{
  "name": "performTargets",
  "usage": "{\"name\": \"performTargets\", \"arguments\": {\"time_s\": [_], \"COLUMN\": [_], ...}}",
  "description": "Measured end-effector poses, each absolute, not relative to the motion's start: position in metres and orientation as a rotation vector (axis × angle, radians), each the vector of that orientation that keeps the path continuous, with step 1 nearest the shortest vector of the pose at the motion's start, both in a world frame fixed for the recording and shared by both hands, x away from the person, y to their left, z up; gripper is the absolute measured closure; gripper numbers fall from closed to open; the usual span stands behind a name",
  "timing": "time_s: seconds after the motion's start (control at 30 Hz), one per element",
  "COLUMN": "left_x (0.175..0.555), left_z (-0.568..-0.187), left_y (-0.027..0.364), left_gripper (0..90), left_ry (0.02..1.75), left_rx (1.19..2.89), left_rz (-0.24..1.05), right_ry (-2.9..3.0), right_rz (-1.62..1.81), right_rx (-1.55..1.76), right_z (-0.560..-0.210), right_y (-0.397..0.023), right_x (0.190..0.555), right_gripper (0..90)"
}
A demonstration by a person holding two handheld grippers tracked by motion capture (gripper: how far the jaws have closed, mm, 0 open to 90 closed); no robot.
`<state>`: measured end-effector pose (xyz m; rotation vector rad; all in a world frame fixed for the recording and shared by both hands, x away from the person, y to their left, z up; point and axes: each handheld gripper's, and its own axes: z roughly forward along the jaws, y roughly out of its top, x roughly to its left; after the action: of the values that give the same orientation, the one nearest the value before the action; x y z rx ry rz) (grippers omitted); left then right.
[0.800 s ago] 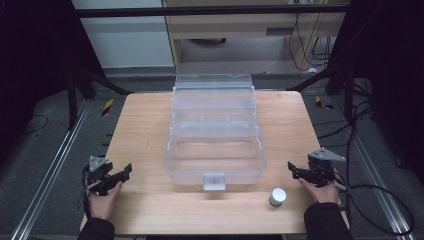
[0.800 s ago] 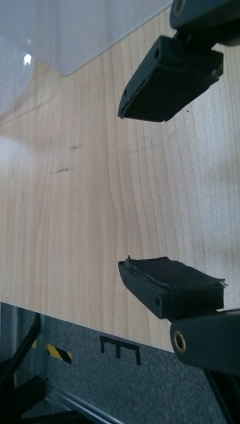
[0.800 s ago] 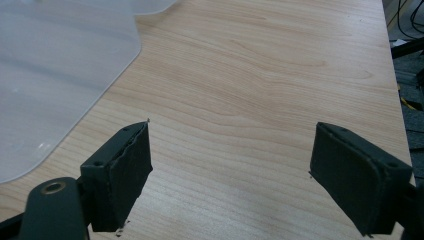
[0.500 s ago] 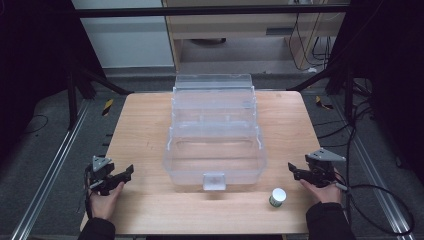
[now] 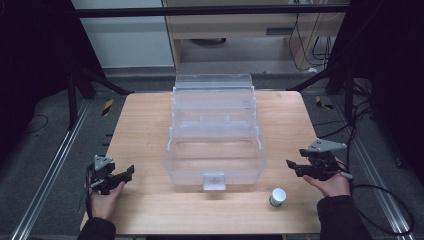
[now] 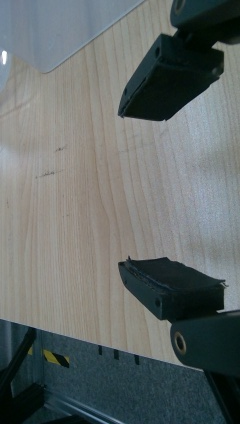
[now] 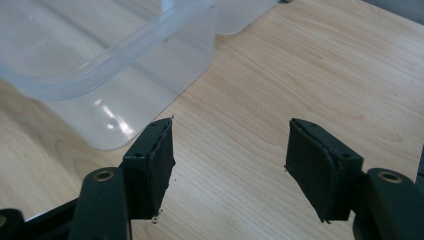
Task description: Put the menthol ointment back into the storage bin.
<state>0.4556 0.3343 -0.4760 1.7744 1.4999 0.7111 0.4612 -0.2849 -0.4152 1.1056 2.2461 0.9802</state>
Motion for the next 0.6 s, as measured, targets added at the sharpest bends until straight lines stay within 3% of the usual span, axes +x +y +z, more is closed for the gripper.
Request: {"name": "performTargets", "arguments": {"time_s": [0.6], "left_x": [0.457], "left_z": [-0.478], "left_y": [0.330], "left_gripper": [24.4], "left_ry": [1.482], "left_rx": [1.821], "left_rz": [0.713], "right_ry": [2.517], "right_rz": [0.865], "right_rx": [0.843], "right_z": [-0.383], "right_y": [-0.256], "right_x": [0.459], "right_gripper": [34.4]}}
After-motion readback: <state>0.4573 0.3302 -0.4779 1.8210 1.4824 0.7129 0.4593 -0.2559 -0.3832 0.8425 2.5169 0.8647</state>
